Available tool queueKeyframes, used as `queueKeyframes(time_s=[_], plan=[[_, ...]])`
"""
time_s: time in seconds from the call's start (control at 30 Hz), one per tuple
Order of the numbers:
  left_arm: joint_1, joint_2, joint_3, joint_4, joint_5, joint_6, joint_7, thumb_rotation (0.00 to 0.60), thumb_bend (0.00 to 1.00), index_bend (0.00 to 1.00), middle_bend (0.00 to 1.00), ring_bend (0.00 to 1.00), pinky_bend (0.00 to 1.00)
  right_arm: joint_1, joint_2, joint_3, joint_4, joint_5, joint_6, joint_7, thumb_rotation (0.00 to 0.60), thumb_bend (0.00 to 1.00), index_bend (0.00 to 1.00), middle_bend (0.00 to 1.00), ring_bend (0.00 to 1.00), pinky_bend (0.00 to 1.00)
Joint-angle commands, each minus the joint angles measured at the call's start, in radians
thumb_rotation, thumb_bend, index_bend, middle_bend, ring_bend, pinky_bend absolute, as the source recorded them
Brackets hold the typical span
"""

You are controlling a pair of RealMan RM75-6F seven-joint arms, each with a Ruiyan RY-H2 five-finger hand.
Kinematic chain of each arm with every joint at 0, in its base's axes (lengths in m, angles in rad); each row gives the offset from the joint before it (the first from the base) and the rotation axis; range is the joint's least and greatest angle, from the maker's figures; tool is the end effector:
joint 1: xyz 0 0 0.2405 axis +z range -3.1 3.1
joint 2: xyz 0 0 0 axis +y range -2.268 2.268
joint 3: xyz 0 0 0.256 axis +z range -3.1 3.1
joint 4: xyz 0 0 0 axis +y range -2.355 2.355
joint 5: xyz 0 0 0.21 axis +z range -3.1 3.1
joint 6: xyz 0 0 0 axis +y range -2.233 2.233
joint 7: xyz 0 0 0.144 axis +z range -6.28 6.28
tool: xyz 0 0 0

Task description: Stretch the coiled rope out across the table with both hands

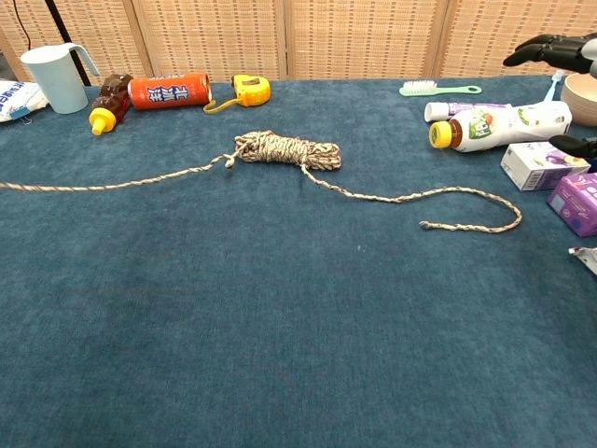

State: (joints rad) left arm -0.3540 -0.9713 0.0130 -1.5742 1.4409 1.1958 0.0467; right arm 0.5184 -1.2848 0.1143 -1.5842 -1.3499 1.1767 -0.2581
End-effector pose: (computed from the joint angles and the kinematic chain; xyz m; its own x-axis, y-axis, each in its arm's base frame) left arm -0.3061 0.2511 0.1758 0.6181 0.1776 0.7658 0.7857 -0.1711 -0.5945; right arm -0.2168 -0.3069 0.0809 0.5146 -0.0672 0.8548 -0.8254 -0.3087 0.4726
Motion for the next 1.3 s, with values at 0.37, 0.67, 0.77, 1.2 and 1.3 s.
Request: queueKeyframes(time_s=[0.37,0.67,0.77,1.2,1.3], plan=[[0.050,0.074,0.028,-0.190,-0.055,-0.019,0.064,0.524,0.31,0.10,0.00,0.00,0.00,-0.090,0.053,-0.010,-0.027,-0.001,0.091,0.061,0.600,0.43,0.09,0.06,0.00,0.00],[0.086,0.076,0.070,-0.187,0.035,-0.002,-0.014,0.221,0.05,0.00,0.00,0.00,0.00,-0.152,0.069,-0.032,-0.032,0.011,0.132,0.056,0.600,0.43,0.08,0.04,0.00,0.00],[0.093,0.083,0.082,-0.199,0.073,0.007,-0.032,0.176,0.01,0.00,0.00,0.00,0.00,-0.165,0.067,-0.031,-0.029,0.009,0.145,0.056,0.600,0.41,0.08,0.04,0.00,0.00],[0.216,-0.005,0.043,-0.216,0.042,0.227,0.080,0.512,0.01,0.09,0.00,0.00,0.00,-0.231,0.038,-0.029,-0.015,-0.004,0.237,0.017,0.600,0.41,0.17,0.13,0.06,0.00],[0.233,-0.018,0.039,-0.210,0.031,0.246,0.077,0.519,0.01,0.15,0.01,0.00,0.00,-0.252,0.036,-0.036,-0.012,-0.007,0.256,0.013,0.600,0.41,0.19,0.14,0.07,0.00]])
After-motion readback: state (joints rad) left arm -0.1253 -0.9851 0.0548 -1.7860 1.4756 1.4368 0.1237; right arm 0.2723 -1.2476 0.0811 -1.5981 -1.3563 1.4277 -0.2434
